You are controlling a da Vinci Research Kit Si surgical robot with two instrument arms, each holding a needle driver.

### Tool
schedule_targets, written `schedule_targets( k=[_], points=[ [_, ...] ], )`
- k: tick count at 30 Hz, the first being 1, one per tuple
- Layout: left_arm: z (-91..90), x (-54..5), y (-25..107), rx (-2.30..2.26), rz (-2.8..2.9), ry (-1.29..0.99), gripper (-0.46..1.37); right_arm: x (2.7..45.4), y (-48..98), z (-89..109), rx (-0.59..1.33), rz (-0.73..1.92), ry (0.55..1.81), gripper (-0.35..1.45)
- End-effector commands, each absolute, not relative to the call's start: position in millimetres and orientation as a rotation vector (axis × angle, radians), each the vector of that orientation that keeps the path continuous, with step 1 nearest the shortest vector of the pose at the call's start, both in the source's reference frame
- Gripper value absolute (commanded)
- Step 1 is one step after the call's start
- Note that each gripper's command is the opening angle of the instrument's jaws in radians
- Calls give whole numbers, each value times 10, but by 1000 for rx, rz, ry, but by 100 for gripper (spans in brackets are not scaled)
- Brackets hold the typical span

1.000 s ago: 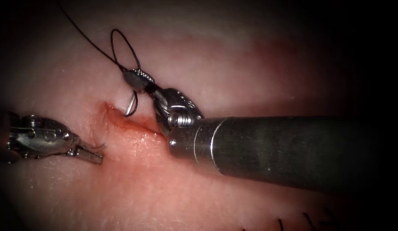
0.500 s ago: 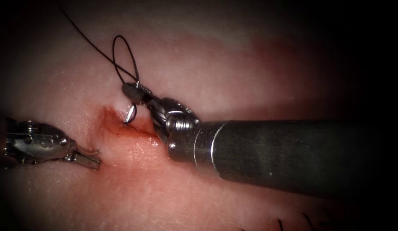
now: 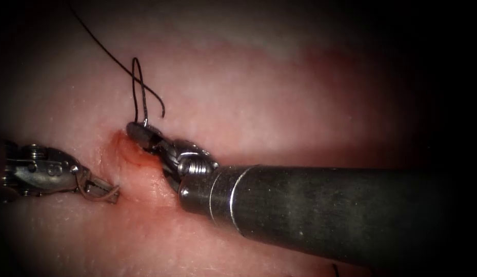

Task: Wound Closure
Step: Use the right gripper to throw the needle through the bottom of the wound

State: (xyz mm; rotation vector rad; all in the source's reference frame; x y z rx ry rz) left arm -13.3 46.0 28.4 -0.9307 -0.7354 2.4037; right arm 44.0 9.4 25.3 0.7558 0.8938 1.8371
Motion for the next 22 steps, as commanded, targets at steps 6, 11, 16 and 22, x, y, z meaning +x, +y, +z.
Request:
schedule_targets(
  k=[6, 11, 16, 22],
  points=[
    [284, -134, 461, -929, 2402, -737, -19, 441, 89, 251, 791, 1828, 874, -35],
    [284, -134, 461, -929, 2402, -737, -19, 441, 90, 252, 791, 1828, 874, -35],
    [284, -134, 461, -929, 2402, -737, -19, 441, 91, 253, 788, 1830, 871, -35],
    [284, -135, 458, -928, 2402, -734, -23, 441, 93, 252, 789, 1838, 876, -35]
  ],
)
